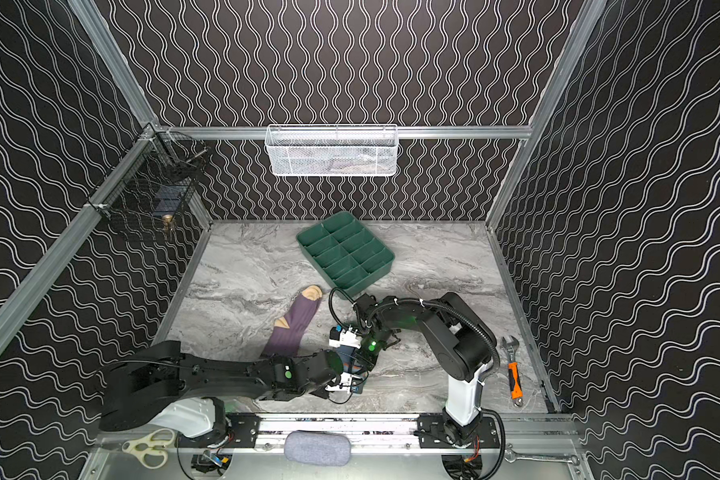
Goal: Roll the socks
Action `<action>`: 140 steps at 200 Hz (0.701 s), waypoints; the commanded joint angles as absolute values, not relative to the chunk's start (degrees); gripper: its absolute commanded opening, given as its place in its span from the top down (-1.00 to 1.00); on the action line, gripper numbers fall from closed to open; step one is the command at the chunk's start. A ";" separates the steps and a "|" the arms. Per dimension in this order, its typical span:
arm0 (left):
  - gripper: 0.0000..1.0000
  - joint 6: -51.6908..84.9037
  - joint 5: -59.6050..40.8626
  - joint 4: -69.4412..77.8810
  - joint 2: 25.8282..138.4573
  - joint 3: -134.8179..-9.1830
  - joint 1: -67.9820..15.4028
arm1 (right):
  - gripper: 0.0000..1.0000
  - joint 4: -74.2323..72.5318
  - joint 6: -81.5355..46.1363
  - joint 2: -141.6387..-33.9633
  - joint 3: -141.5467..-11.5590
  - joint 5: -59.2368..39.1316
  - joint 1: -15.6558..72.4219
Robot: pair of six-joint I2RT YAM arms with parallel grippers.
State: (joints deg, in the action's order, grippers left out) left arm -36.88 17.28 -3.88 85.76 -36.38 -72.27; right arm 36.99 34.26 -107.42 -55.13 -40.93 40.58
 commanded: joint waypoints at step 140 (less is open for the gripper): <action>1.00 -28.93 -9.79 -30.29 91.49 -49.94 -60.90 | -0.26 9.53 19.67 -56.36 -38.04 -10.92 35.79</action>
State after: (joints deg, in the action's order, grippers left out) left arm -32.27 0.16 -17.08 89.69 -46.76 -63.61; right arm 18.81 26.55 -64.90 -40.71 -21.96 36.32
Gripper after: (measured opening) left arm 0.107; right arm 0.605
